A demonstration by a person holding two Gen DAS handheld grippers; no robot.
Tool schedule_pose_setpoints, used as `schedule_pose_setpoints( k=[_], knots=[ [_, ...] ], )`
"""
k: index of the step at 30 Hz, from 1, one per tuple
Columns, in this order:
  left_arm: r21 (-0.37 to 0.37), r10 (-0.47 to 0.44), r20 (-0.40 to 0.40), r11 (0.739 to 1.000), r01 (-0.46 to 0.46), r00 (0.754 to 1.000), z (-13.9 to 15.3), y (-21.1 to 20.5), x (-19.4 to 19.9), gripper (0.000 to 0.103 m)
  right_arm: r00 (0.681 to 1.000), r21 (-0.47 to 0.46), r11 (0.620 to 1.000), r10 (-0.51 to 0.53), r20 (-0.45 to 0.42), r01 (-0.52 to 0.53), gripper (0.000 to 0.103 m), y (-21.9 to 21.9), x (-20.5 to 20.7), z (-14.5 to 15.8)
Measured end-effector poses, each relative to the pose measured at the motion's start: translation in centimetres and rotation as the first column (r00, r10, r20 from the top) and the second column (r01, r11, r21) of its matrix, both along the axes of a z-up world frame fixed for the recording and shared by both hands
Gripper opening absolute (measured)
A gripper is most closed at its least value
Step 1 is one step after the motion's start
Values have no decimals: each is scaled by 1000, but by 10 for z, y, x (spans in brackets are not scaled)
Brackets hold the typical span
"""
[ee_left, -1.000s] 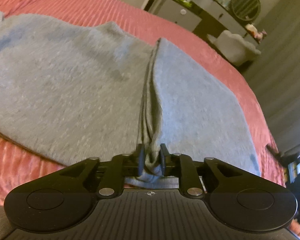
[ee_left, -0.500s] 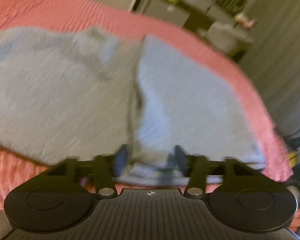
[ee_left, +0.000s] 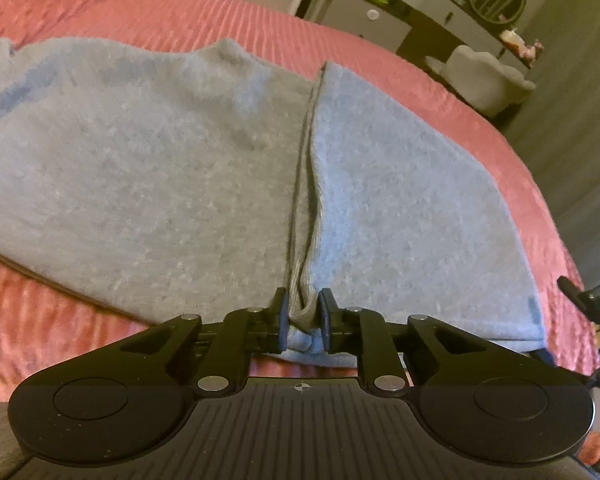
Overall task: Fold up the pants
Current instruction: 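Hold the fold with both tools and press it flat, then open both tools and release the folded sweatpants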
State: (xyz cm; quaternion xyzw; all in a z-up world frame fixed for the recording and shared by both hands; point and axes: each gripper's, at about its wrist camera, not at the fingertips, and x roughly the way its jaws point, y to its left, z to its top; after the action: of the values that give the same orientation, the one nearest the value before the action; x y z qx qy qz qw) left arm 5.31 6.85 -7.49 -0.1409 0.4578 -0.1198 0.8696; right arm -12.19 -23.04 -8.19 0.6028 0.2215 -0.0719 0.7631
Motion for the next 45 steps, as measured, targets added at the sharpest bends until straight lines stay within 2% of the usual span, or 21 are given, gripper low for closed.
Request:
schedule_pose_setpoints(
  k=[2, 4, 6, 8, 13, 15, 17, 18, 19, 21, 23, 25, 27, 30, 34, 36, 37, 38, 41, 43, 45],
  knots=[
    [2, 16, 10, 1000, -16, 1000, 3, 7, -3, 19, 1000, -25, 1000, -2, -18, 1, 69, 2, -6, 7],
    [24, 54, 22, 998, -55, 998, 7, 14, -7, 19, 999, -47, 998, -31, -31, 29, 84, 3, -22, 15],
    [70, 112, 51, 991, -115, 992, 14, 20, -14, 16, 993, -106, 988, -117, -28, 114, 86, 3, -42, 28],
    [84, 130, 120, 987, -140, 984, 24, 22, -22, 17, 991, -149, 981, -120, 51, 126, 86, 5, -49, 43],
    [-13, -13, 224, 1000, 16, 974, 40, 1, -16, 45, 990, -229, 971, 90, 112, -62, 86, 30, 2, 59],
    [-36, -60, 235, 997, 71, 970, 31, -9, -7, 47, 987, -225, 966, 144, 75, -124, 86, 38, 26, 53],
    [61, -127, 182, 991, 118, 975, 10, -23, 8, 42, 986, -200, 966, 165, 0, -161, 86, 40, 45, 39],
    [150, -114, 137, 984, 93, 984, 0, -26, 13, 36, 986, -199, 966, 162, -46, -168, 85, 38, 48, 31],
    [197, -49, 78, 980, 33, 996, -8, -22, 20, 53, 984, -186, 967, 167, -60, -175, 84, 34, 50, 23],
    [89, 37, 66, 995, -43, 997, -4, -4, 21, 50, 987, -132, 979, 157, -15, -158, 84, 26, 43, 18],
    [162, 100, 145, 979, -123, 984, 11, 3, 18, 46, 989, -125, 981, 148, 0, -146, 84, 20, 39, 22],
    [212, 93, 259, 966, -150, 961, 25, 2, 13, 51, 991, -212, 969, 134, 27, -126, 85, 20, 32, 31],
    [199, 42, 310, 974, -108, 950, 37, -6, 16, 55, 995, -388, 917, 101, -2, -94, 85, 30, 36, 47],
    [120, -32, 330, 993, -8, 943, 40, -28, 35, 66, 988, -609, 779, 138, -71, -153, 85, 56, 60, 60],
    [9, -99, 166, 995, 98, 981, 3, -51, 81, 61, 934, -789, 500, 189, -304, -358, 85, 90, 90, 43],
    [76, -62, 149, 996, 51, 987, -14, -48, 89, 46, 903, -810, 400, 179, -390, -429, 86, 95, 93, 29],
    [179, -48, 167, 984, 17, 985, -17, -47, 90, 71, 909, -824, 384, 181, -375, -416, 86, 94, 91, 28],
    [242, -57, 193, 970, 9, 980, -18, -43, 89, 77, 919, -842, 368, 145, -366, -394, 86, 94, 87, 31],
    [271, 20, 248, 958, -90, 968, -9, -24, 82, 64, 939, -880, 349, 0, -345, -323, 86, 88, 91, 38],
    [223, 59, 289, 967, -127, 955, -3, -13, 80, 66, 955, -889, 364, 2, -298, -278, 86, 85, 86, 39],
    [63, 48, 273, 996, -68, 961, -1, -4, 80, 71, 958, -849, 443, 122, -259, -286, 86, 88, 82, 40]
  ],
)
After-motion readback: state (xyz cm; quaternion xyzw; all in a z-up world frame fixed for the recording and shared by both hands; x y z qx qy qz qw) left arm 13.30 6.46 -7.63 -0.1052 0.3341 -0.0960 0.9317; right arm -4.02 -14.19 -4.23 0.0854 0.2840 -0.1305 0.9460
